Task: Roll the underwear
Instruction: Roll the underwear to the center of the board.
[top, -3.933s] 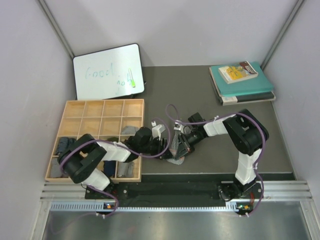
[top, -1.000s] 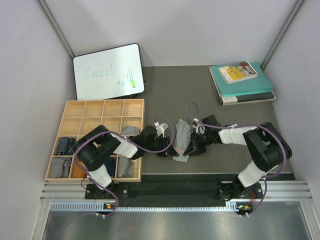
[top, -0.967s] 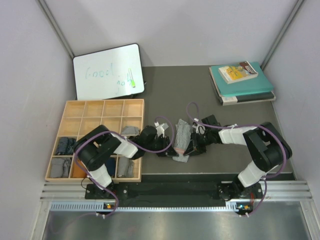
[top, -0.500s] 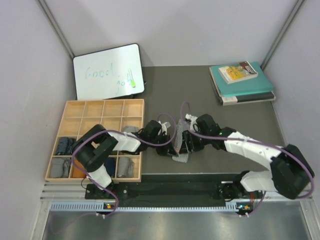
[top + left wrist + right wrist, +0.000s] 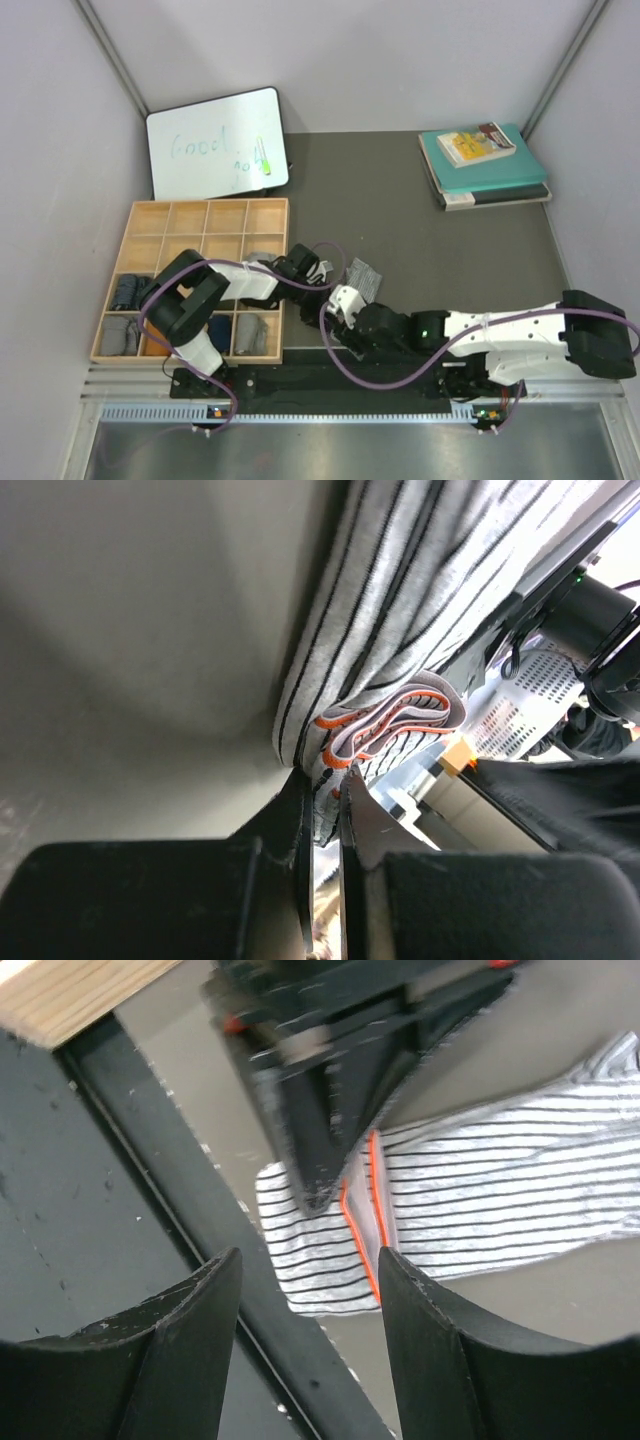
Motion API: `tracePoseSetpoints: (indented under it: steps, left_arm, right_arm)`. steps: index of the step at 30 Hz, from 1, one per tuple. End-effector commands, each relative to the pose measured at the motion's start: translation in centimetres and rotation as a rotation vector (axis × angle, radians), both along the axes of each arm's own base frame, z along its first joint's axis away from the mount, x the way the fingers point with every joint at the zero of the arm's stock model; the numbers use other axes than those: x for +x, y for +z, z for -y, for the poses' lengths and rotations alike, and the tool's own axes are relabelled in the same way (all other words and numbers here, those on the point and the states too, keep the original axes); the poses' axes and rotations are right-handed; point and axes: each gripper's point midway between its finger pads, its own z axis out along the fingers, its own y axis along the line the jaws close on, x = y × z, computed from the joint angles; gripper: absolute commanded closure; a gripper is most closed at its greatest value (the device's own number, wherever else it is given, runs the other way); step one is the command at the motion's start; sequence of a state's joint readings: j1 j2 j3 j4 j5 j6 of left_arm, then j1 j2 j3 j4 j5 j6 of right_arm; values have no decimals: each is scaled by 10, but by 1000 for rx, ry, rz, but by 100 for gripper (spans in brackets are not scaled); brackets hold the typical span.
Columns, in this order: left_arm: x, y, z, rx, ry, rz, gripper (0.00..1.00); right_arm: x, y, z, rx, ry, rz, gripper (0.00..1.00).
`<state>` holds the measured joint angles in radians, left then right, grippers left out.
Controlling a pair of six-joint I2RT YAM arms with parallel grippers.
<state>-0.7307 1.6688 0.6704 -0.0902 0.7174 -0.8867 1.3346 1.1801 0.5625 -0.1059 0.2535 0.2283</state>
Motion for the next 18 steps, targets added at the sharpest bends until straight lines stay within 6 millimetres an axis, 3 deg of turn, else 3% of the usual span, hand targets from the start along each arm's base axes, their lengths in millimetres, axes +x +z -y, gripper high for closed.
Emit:
tracePoseSetpoints:
  steps: [1, 7, 18]
  left_arm:
    - [-15, -3, -16, 65, -24, -83, 100]
    - [-14, -2, -18, 71, -37, -99, 100]
    - [-14, 1, -17, 52, -47, -127, 100]
  right_arm:
    - [-7, 8, -15, 7, 21, 142, 44]
    - [-22, -11, -21, -59, 65, 144, 45]
    - [-19, -47, -18, -186, 55, 142, 50]
